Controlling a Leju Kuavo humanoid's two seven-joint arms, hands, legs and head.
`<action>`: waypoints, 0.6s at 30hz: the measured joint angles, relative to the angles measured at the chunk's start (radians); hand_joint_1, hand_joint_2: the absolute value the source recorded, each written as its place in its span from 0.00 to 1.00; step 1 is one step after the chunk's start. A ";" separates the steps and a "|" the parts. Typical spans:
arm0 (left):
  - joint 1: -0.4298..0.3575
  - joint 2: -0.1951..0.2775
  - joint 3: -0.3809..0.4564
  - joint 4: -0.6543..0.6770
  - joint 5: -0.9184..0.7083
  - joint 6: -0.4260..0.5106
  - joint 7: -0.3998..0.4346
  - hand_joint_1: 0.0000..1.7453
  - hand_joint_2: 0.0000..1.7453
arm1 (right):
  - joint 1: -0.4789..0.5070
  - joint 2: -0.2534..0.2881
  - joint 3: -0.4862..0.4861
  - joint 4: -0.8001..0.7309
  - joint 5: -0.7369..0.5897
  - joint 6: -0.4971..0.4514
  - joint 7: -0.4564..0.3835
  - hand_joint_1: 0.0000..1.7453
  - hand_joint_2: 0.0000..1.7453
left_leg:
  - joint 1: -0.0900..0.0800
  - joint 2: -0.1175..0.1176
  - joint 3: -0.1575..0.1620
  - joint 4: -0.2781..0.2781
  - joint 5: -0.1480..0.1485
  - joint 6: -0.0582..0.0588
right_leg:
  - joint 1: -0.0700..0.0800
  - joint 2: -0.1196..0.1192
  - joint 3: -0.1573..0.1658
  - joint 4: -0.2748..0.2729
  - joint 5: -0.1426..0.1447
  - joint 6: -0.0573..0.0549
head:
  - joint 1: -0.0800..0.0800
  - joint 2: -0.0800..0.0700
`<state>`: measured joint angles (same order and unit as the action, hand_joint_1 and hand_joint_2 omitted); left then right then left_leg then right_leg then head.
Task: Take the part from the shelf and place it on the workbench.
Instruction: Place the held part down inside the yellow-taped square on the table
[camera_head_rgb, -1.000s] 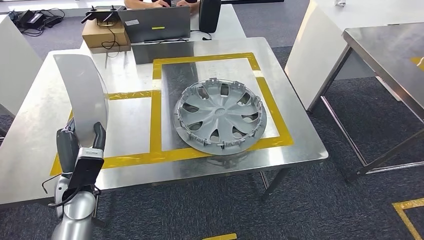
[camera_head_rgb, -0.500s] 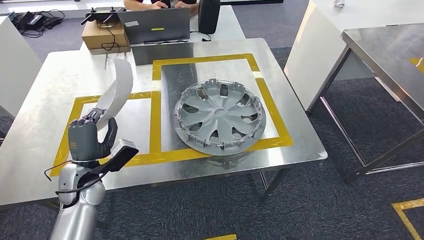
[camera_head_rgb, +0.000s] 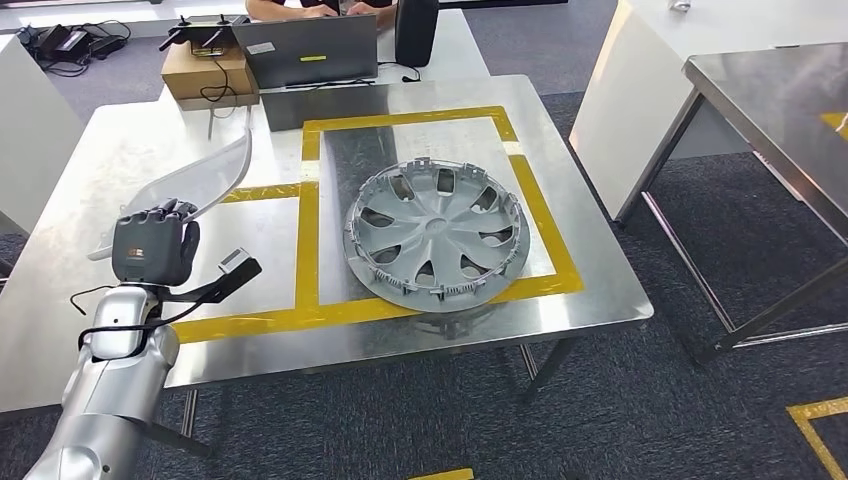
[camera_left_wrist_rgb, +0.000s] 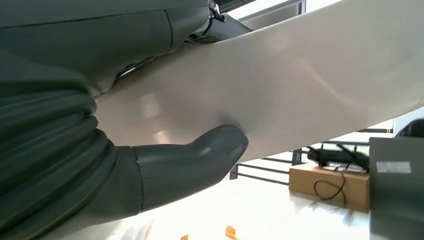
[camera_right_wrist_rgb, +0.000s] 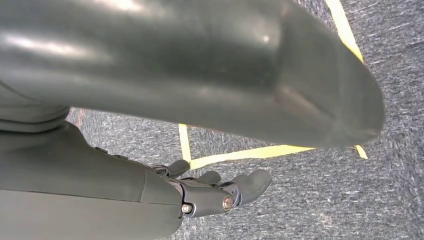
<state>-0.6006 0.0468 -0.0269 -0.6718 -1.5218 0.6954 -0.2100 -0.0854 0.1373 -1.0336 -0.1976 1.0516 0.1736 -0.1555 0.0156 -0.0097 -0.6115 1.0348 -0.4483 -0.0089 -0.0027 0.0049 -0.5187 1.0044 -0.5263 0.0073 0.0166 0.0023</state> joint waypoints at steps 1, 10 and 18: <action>-0.008 0.005 0.003 0.019 0.000 0.000 -0.002 0.25 1.00 | 0.000 0.000 0.000 0.000 0.000 0.000 0.000 0.00 0.00 | 0.000 0.000 0.000 0.000 0.000 0.000 | 0.000 0.000 0.000 0.000 0.000 0.000 | 0.000 0.000; -0.042 0.022 0.025 0.100 0.019 0.003 -0.033 0.00 0.00 | 0.004 0.001 0.000 0.000 -0.001 -0.002 0.001 0.00 0.00 | 0.000 0.000 0.000 0.000 0.000 0.000 | 0.000 0.000 0.000 0.000 0.000 0.000 | 0.000 0.000; -0.028 0.014 0.048 0.064 0.049 0.004 -0.104 0.00 0.00 | 0.004 0.005 0.000 0.000 0.000 -0.001 -0.004 0.00 0.00 | 0.000 0.000 0.001 0.000 0.000 0.000 | 0.000 0.000 0.000 0.000 0.000 0.000 | 0.000 0.000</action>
<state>-0.6283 0.0606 0.0211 -0.6080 -1.4727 0.6991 -0.3141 -0.0809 0.1428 -1.0338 -0.1976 1.0513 0.1727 -0.1599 0.0155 -0.0098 -0.6108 1.0344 -0.4483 -0.0090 -0.0028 0.0049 -0.5182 1.0043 -0.5265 0.0069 0.0167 0.0023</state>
